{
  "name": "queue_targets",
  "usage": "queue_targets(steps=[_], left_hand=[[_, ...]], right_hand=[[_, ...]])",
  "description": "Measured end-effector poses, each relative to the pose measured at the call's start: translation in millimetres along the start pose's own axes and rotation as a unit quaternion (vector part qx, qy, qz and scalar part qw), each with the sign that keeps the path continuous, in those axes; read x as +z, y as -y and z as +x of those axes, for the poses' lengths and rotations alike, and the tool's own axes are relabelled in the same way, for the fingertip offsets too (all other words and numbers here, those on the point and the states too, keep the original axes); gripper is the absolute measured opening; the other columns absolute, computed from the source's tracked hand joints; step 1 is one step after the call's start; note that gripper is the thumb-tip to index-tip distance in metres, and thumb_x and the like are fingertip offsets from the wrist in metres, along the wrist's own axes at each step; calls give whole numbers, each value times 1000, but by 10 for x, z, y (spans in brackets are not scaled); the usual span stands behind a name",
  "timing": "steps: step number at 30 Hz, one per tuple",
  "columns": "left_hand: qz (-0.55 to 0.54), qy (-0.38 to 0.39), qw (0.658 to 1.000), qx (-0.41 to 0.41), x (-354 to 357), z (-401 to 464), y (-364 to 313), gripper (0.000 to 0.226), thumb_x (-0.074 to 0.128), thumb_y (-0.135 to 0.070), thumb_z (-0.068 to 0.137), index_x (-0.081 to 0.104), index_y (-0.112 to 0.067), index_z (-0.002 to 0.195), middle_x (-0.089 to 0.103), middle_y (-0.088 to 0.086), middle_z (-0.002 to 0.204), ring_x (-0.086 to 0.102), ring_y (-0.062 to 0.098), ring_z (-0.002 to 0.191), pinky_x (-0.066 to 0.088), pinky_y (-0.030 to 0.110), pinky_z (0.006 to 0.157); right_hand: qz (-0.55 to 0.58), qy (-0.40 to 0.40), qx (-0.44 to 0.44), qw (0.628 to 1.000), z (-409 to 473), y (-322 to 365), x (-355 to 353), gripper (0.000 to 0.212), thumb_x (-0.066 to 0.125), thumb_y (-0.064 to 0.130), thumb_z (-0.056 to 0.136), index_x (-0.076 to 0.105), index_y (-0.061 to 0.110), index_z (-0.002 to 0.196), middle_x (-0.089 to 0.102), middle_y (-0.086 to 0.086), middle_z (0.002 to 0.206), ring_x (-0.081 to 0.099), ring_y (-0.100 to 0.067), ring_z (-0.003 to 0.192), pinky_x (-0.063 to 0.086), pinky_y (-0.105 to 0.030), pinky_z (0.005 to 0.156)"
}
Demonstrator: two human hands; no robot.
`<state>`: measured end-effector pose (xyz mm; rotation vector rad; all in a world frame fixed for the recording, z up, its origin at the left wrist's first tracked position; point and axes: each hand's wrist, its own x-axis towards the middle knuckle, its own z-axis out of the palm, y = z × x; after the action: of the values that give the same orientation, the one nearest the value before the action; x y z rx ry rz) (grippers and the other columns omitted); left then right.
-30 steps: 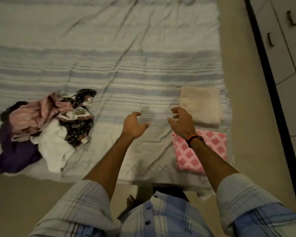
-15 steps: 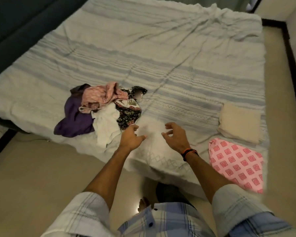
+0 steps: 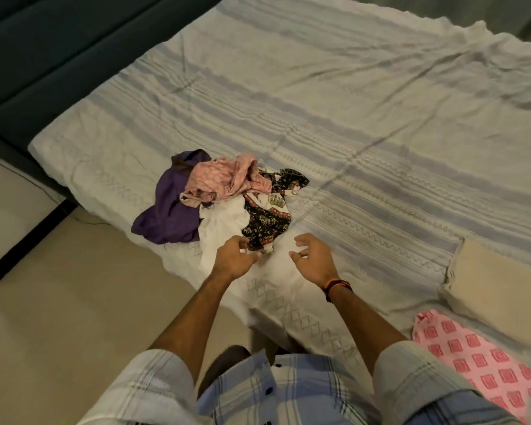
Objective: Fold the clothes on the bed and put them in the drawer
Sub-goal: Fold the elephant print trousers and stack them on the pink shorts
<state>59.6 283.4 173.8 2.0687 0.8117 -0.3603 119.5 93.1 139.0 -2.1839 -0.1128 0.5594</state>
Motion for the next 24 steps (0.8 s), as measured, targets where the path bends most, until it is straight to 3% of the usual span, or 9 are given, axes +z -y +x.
queue_targets(steps=[3,8,14,19,24], left_hand=[[-12,-12,1000,-7,-30,163,-37,56,78,-30,81,56,-11,129,61,3,128,59,21,114,47,29,90],[-6,4,999,-34,-49,442,-14,54,77,-32,82,57,-11,128,63,2,125,58,20,114,44,26,88],[6,53,997,-49,20,895,151,47,76,-27,82,60,-11,123,65,4,120,60,20,110,43,24,84],[21,120,991,-58,151,1342,384,46,76,-28,82,61,-10,122,66,5,120,60,22,113,46,30,94],[43,163,984,-57,313,1747,594,45,76,-26,83,61,-8,122,66,5,121,60,21,112,47,28,93]], right_hand=[[-15,14,-3,1000,220,52,7,37,69,17,91,58,12,126,62,-4,124,61,-12,86,51,-25,81],[-18,44,18,999,501,111,122,36,69,18,91,58,11,125,64,-5,121,64,-15,86,56,-37,88],[-44,54,58,996,772,92,373,34,68,18,89,59,10,120,66,-6,117,66,-22,91,55,-44,89],[-85,77,114,987,1043,-57,704,36,68,21,88,59,9,121,66,-6,115,64,-23,96,53,-39,88],[-107,88,155,978,1312,-229,1101,38,66,26,87,59,7,119,65,-10,115,63,-28,97,53,-42,86]])
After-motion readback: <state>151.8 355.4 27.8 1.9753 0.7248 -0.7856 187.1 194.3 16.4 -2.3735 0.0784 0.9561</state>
